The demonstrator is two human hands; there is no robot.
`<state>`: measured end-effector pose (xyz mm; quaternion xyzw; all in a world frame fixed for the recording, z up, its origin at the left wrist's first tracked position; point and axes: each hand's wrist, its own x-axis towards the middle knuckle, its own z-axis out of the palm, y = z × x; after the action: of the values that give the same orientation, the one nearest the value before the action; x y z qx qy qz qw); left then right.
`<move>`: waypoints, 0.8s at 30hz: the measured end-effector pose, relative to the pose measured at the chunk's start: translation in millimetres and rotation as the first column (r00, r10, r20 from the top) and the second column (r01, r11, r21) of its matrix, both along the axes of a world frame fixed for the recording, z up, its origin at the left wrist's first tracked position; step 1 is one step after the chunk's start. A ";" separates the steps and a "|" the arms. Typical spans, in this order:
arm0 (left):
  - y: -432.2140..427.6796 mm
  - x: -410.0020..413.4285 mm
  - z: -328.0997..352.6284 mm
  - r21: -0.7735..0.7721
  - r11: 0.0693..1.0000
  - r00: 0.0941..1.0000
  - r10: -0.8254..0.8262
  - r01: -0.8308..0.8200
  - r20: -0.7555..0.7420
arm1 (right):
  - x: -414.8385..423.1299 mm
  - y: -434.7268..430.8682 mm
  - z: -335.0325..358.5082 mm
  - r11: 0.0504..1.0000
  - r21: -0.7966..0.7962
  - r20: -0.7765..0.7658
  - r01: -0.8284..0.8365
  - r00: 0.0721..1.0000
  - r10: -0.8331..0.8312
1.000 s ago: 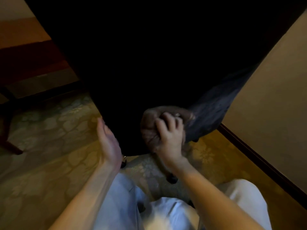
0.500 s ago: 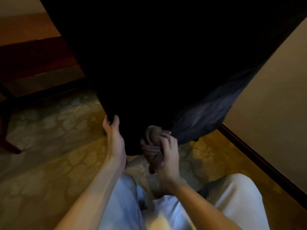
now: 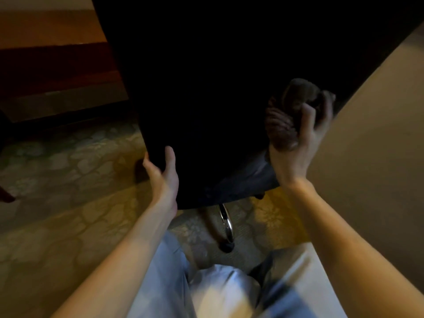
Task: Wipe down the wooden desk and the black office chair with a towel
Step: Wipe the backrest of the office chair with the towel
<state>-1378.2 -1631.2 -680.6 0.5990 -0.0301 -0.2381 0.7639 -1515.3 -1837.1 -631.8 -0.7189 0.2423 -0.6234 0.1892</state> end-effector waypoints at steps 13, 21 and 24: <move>-11.2 27.6 -21.9 0.054 0.988 0.983 0.136 -0.143 0.124 | 47.8 49.1 -121.1 0.983 -0.186 -0.266 0.011 0.962 -0.062; -14.9 29.7 -22.3 0.079 0.981 0.978 0.169 -0.180 0.126 | 57.9 89.2 -204.3 0.963 -0.077 -0.673 -0.259 0.726 0.142; -7.7 34.7 -18.2 0.069 0.987 0.984 0.139 -0.148 0.114 | 57.6 100.5 -213.3 0.940 0.037 -0.790 -0.339 0.566 0.235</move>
<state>-1343.4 -1638.9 -698.8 0.6408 -0.0191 -0.1503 0.7526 -1457.7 -1736.6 -845.0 -0.9575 0.1426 -0.2202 0.1199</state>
